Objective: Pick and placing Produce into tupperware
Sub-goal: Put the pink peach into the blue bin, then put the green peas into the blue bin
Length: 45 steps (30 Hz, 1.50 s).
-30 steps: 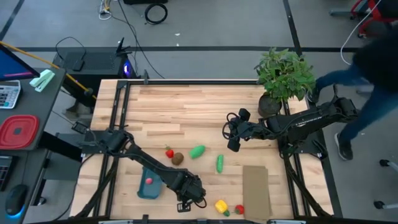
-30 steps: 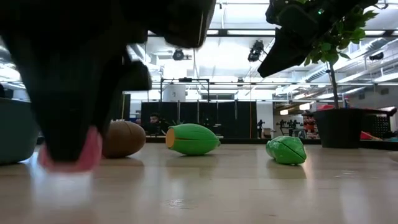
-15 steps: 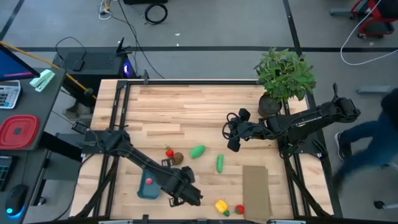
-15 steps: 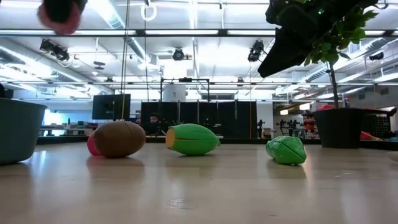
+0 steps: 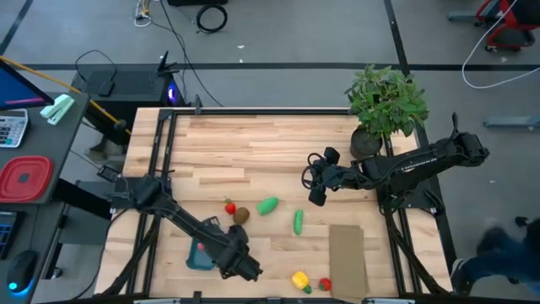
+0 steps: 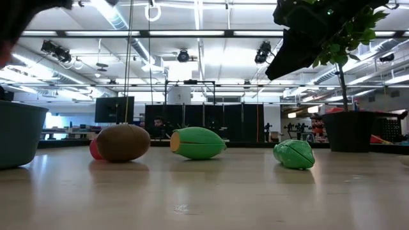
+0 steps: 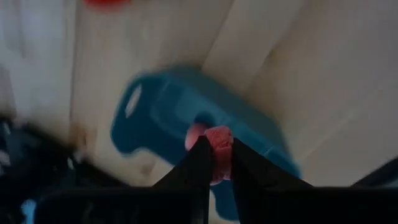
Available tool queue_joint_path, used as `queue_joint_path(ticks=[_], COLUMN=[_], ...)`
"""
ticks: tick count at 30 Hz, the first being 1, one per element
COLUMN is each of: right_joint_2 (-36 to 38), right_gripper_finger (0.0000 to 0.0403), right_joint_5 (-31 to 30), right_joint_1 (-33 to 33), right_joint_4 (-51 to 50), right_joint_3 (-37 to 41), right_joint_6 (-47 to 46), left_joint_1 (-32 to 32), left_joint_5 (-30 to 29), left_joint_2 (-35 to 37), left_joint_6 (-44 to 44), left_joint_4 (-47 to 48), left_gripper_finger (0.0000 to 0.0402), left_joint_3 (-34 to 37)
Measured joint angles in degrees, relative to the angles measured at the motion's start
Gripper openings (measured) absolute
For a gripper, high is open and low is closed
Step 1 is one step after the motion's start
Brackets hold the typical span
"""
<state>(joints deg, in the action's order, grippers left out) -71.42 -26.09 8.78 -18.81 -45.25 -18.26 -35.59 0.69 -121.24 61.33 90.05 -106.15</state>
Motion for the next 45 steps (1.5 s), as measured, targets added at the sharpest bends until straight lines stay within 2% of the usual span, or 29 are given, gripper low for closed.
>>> queue_joint_path(ticks=[8,13,24,28,38,42,45], right_joint_2=[0.0,0.0,0.0,0.0,0.0,0.0,0.0], right_gripper_finger=[0.0231,0.0231,0.0231,0.0231,0.0231,0.0231,0.0231], right_joint_5=[0.0,0.0,0.0,0.0,0.0,0.0,0.0], right_joint_1=[0.0,0.01,0.01,0.0,0.0,0.0,0.0], right_joint_4=[0.07,0.2,0.17,0.17,0.17,0.2,0.2], right_joint_3=[0.0,0.0,0.0,0.0,0.0,0.0,0.0], right_joint_6=[-0.11,-0.17,-0.15,-0.13,-0.09,-0.04,0.02], left_joint_1=[-3.32,-3.19,-3.28,-3.28,-2.88,-2.15,-0.91], left_joint_5=[1.61,1.5,1.51,1.51,1.51,1.08,-1.43], left_joint_2=[0.27,0.26,0.27,0.27,0.27,0.27,0.27], left_joint_6=[4.13,3.75,3.55,0.95,-1.04,-0.95,-1.97], left_joint_4=[-2.05,-9.35,-8.75,-8.75,-7.94,-3.66,0.29], left_gripper_finger=[0.0046,0.0052,0.0074,0.0095,0.0183,0.0188,0.0178], left_joint_3=[8.0,9.15,9.17,9.18,9.16,9.14,9.14])
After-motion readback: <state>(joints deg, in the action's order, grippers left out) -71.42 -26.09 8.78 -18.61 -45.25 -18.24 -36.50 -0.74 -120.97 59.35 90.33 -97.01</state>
